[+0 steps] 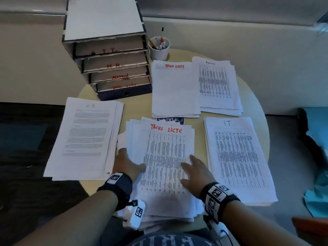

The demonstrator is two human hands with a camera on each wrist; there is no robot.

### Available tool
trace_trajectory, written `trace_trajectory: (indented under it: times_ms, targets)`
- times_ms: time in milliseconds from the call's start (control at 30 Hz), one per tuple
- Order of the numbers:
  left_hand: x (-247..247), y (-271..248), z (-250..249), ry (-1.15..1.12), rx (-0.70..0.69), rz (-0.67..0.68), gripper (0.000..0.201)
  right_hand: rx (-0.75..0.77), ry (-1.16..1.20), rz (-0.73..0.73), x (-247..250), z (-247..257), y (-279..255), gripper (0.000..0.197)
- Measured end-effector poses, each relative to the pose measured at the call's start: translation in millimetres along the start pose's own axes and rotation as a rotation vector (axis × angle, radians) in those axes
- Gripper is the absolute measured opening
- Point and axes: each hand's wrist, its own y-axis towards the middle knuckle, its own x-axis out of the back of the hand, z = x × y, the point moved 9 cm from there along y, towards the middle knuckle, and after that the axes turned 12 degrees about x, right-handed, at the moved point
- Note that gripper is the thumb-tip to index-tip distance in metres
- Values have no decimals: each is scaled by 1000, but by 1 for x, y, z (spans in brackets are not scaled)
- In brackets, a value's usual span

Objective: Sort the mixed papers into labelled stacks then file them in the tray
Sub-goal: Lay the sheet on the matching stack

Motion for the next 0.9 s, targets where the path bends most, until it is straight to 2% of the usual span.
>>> trace_trajectory:
  times_ms: [133, 233, 300, 467, 567, 633, 733, 833, 900]
  targets:
    - [-2, 7, -9, 22, 65, 31, 57, -105, 258, -165, 20, -10, -1, 68]
    - [3, 10, -8, -5, 46, 26, 48, -267, 559, -323, 29, -30, -3, 78]
    - [4, 12, -5, 9, 16, 38, 44, -346, 642, -354, 28, -40, -2, 77]
    - [11, 16, -7, 67, -125, 69, 50, -358, 552, -345, 29, -43, 2, 54]
    - [18, 17, -10, 139, -170, 61, 51, -373, 514, -332, 28, -43, 2, 51]
    - [24, 20, -7, 140, -166, 38, 46, -359, 447, -347, 32, -41, 2, 50]
    - [33, 25, 4, -7, -76, 24, 20, -277, 317, -404, 49, -31, 5, 36]
    - [35, 24, 8, -43, -65, 21, 24, -171, 255, -350, 51, -12, 17, 26]
    - [34, 23, 8, 8, -68, 21, 25, -161, 292, -272, 40, -4, 24, 39]
